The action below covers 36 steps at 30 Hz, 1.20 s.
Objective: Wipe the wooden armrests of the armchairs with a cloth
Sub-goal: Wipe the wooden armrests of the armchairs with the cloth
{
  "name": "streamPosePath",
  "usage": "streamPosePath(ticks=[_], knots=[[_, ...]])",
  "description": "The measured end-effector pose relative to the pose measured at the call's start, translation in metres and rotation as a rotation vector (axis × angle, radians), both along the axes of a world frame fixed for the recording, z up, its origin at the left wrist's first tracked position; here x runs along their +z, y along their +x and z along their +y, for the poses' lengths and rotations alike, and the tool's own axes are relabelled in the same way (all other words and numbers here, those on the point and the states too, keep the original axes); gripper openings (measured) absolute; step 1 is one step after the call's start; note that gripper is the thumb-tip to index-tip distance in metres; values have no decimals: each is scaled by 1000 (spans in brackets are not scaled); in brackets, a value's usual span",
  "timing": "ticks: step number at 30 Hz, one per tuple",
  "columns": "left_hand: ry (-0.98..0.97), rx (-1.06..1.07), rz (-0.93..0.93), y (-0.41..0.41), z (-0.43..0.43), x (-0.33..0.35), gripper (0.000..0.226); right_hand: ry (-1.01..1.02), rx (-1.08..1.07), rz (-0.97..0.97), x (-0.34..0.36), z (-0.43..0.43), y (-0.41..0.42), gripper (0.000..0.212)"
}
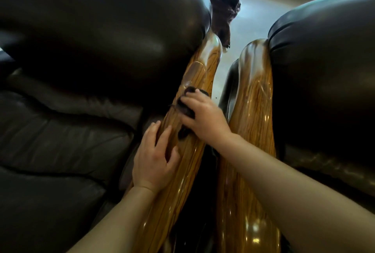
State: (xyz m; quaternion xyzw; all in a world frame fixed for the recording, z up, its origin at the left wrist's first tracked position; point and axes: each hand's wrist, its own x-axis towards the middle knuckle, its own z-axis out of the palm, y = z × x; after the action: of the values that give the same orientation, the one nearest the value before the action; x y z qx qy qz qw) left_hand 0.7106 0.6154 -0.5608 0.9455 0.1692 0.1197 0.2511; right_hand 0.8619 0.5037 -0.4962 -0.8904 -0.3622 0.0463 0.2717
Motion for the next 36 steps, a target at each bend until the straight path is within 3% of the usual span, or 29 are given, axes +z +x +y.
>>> streamPosePath(ticks=[6,9,14,20,26,33,36], knots=[[-15,-23,16,0,0,3,49,-60,243,-291,-30,-29,-47,36],[-38,-33,9,-2,0,6,50,-42,180,-366,-32,-29,-39,32],[-35,-30,9,-1,-1,7,52,-53,-124,-271,-20,-6,-10,34],[-61,-39,15,-1,-1,8,51,-73,255,-327,-23,-32,-26,32],[51,-128,-14,1,1,1,55,-36,-67,-146,-10,11,24,31],[128,-247,-21,0,1,0,58,-122,283,-200,-19,-16,16,44],[129,-263,-39,1,1,-1,58,-136,229,-177,-15,-22,36,47]])
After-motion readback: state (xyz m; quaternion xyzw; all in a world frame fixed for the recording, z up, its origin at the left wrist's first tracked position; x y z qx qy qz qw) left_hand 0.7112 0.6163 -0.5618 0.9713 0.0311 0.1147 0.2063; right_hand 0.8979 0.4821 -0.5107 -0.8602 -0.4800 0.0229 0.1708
